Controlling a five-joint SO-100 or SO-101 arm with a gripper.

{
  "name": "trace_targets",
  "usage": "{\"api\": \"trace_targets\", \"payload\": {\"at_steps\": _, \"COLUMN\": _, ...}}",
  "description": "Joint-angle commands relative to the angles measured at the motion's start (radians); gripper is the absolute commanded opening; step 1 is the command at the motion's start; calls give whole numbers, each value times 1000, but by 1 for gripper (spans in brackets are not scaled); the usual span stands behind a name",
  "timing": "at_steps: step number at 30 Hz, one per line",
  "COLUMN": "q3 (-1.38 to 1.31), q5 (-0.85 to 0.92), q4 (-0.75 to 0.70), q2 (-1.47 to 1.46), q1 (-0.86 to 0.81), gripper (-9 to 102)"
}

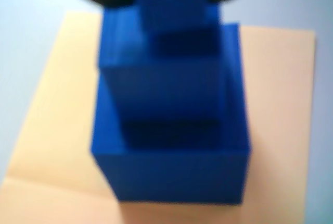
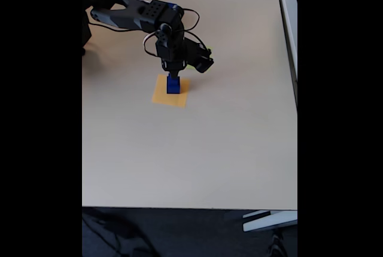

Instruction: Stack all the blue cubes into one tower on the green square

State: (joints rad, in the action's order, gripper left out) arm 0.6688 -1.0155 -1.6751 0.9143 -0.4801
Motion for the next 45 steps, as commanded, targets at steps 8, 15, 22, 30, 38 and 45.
{"api": "trace_targets", "payload": {"at_steps": 8, "q3": -18, "q5": -5, "q4": -3, "q2": 20, "q1": -2, "gripper": 1}}
{"api": "trace_targets", "payload": {"at_steps": 15, "q3": -17, "q5": -8, "q4": -2, "q2": 17, "q1": -3, "gripper": 1}}
{"api": "trace_targets", "payload": {"at_steps": 22, "q3": -17, "q5": -6, "q4": -2, "q2": 15, "q1": -3, "gripper": 3}}
{"api": "trace_targets", "payload": {"at_steps": 30, "q3": -17, "q5": -6, "q4": 0, "q2": 11, "q1": -3, "gripper": 4}}
{"api": "trace_targets", "payload": {"at_steps": 38, "q3": -17, "q5": -5, "q4": 3, "q2": 8, "q1": -3, "gripper": 6}}
{"api": "trace_targets", "payload": {"at_steps": 45, "q3": -17, "q5": 0, "q4": 3, "q2": 9, "q1": -3, "gripper": 8}}
